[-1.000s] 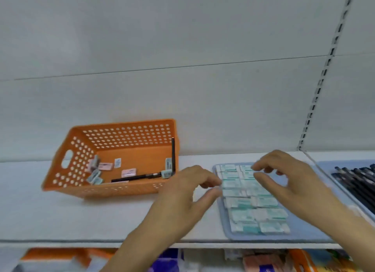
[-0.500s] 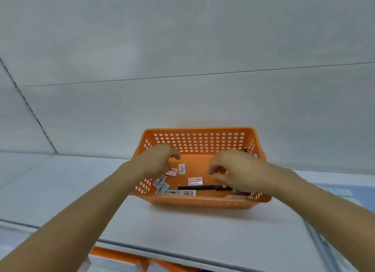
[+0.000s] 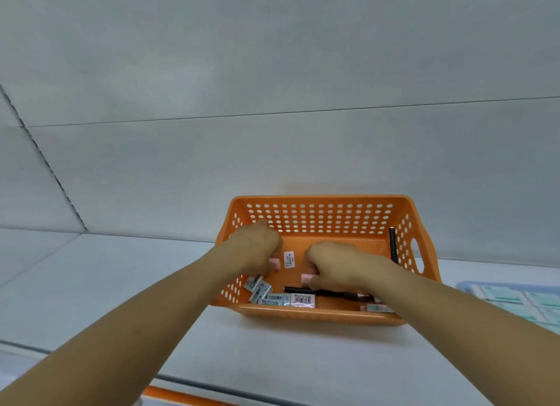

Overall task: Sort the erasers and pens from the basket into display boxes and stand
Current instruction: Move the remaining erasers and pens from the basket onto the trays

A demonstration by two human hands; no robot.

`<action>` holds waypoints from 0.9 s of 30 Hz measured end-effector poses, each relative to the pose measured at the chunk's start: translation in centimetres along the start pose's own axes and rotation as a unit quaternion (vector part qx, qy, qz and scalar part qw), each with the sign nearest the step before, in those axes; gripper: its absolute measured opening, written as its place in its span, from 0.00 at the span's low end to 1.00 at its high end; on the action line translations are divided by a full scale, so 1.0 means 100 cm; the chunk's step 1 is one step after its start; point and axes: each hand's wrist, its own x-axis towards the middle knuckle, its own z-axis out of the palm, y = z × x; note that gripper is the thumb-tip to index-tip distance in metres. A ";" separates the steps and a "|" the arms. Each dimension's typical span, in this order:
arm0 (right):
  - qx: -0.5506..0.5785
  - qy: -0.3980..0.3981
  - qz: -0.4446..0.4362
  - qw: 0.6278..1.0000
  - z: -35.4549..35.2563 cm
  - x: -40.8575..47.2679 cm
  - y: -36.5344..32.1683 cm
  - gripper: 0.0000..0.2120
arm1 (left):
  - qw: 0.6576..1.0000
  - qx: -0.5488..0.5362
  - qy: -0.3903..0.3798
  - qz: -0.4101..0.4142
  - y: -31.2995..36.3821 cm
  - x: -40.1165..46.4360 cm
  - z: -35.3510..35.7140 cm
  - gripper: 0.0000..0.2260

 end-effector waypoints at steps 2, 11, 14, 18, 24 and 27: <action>0.035 0.034 -0.009 0.999 -0.005 -0.003 0.000 0.11 | 1.000 0.004 0.025 0.004 -0.004 -0.005 -0.006 0.12; -0.032 0.004 -0.069 0.997 0.001 0.003 -0.019 0.11 | 0.993 0.099 -0.042 0.048 0.001 -0.004 0.002 0.19; -0.026 -0.020 -0.079 0.996 0.002 0.002 -0.020 0.11 | 0.994 0.082 -0.050 0.054 -0.004 -0.003 -0.001 0.21; -0.018 -0.016 -0.077 0.997 0.006 0.003 -0.019 0.10 | 0.998 0.003 -0.039 0.053 -0.008 0.000 -0.007 0.12; 0.058 0.018 -0.057 0.997 -0.003 -0.001 -0.013 0.08 | 0.998 -0.050 -0.004 0.030 -0.007 -0.004 -0.006 0.09; 0.079 0.003 -0.068 0.995 -0.005 0.000 -0.016 0.07 | 0.998 -0.047 0.007 0.031 -0.005 -0.006 -0.003 0.08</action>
